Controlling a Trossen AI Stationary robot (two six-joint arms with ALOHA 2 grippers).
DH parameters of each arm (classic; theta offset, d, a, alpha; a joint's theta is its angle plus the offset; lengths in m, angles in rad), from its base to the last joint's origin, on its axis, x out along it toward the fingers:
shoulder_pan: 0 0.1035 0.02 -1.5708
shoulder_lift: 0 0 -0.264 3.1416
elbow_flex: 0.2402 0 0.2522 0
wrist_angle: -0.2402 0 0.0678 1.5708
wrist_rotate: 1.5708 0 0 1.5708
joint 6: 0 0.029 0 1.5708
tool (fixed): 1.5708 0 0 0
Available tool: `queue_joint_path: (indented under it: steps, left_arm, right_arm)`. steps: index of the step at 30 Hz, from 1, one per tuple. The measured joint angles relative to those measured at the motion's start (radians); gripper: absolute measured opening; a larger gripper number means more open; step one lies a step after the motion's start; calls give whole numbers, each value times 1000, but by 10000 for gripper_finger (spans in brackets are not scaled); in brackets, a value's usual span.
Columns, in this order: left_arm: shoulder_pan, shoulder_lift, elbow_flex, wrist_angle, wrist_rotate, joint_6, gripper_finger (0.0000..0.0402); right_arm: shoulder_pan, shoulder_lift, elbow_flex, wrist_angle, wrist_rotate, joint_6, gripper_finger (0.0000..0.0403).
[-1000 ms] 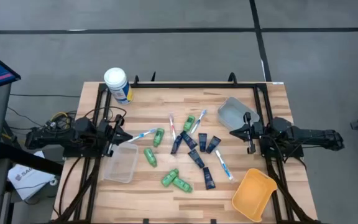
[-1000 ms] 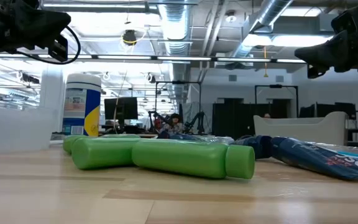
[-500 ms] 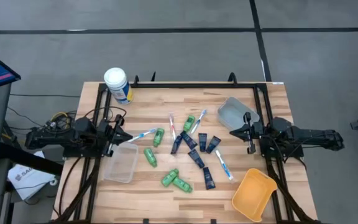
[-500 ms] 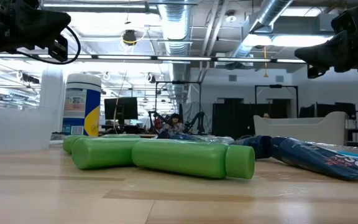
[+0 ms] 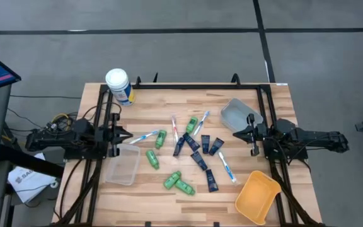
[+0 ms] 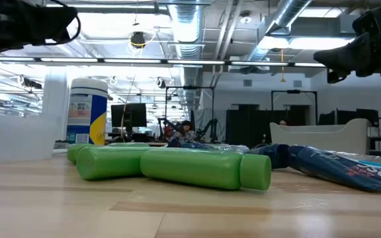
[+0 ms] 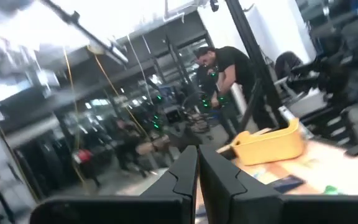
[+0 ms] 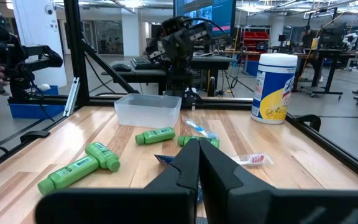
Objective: Pick & Place Travel size toiletries
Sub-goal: Put the green shampoo bottle into the transparent bin
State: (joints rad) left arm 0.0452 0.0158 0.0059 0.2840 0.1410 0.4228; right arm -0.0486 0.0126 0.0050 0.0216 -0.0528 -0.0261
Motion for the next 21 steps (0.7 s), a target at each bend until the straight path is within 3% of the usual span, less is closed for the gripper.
queue_joint_path:
  steps: [4,10,14,21]
  left_arm:
    - [-1,0,0,24,21,-63,11]
    - [-1,0,0,65,93,-674,11]
    - [-1,0,0,128,91,-934,11]
    - [-1,0,0,289,26,-1151,11]
  right_arm:
    - [0,0,0,0,0,0,0]
    - [0,0,0,0,0,0,0]
    - [0,0,0,0,0,0,0]
    - [0,0,0,0,0,0,0]
